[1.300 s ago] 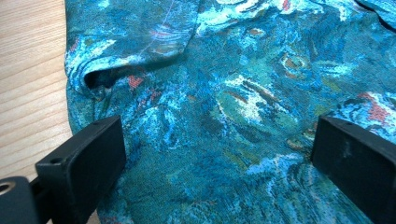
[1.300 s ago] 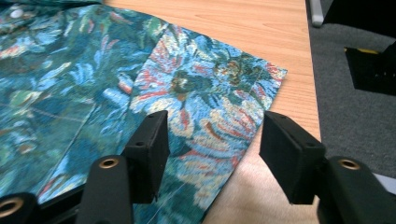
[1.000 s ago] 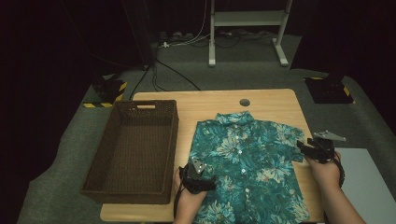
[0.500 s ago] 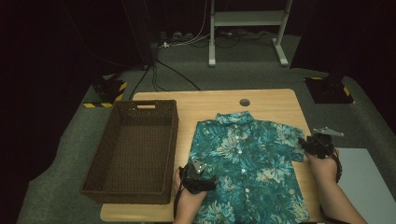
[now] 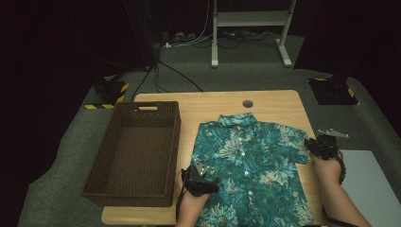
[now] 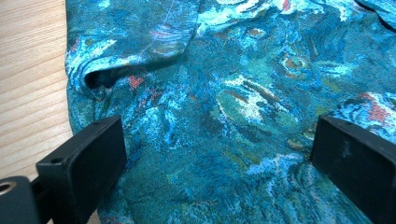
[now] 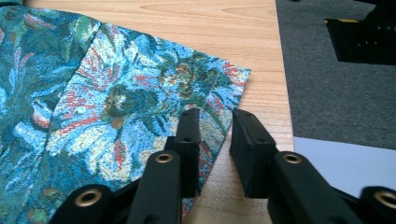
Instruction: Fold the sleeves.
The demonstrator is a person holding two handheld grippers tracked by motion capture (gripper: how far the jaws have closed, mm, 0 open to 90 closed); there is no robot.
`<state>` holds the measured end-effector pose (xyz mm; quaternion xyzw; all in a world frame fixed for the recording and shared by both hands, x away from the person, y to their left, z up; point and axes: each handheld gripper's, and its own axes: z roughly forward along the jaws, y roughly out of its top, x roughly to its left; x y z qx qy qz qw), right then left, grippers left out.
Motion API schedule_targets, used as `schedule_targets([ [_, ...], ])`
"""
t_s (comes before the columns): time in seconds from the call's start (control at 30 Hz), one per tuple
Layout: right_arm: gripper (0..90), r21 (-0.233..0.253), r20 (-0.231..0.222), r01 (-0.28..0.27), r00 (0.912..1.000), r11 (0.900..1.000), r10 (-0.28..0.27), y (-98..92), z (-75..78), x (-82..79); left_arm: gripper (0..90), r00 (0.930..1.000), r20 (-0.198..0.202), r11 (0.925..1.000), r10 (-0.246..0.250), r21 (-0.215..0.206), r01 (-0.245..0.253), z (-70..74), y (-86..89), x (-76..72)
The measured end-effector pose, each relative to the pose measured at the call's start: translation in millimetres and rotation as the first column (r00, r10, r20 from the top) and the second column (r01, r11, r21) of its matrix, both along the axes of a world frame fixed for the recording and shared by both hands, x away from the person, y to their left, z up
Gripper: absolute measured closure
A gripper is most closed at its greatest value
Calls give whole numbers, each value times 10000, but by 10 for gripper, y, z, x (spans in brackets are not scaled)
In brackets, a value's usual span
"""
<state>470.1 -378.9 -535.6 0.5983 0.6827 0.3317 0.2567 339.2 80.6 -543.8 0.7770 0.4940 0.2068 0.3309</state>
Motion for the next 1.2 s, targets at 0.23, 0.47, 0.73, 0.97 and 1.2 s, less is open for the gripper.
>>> schedule_targets([
  [0.23, 866, 152, -54, 45, 10000, 9999, -44, 50, 0, -12, 38, 10000, 21, 10000, 28, -31, -28, -1, -1, -1],
  [0.47, 897, -30, 83, 213, 9997, 9998, -212, 106, -11, -30, 39, 10000, 19, 10000, 31, -29, -31, -1, 0, -1],
  [0.73, 898, -410, 773, 488, 9960, 9980, -456, 195, 95, -97, 39, 10000, 16, 10000, 33, -29, -33, -1, 0, -1],
  [0.97, 898, -327, 1350, 437, 9901, 9985, -390, 270, 238, -199, 40, 10000, 18, 10000, 37, -27, -37, -1, 0, -2],
  [1.2, 898, -383, 1613, 284, 9867, 9989, -219, 372, 297, -292, 43, 10000, 24, 10000, 43, -18, -43, 1, 2, -3],
])
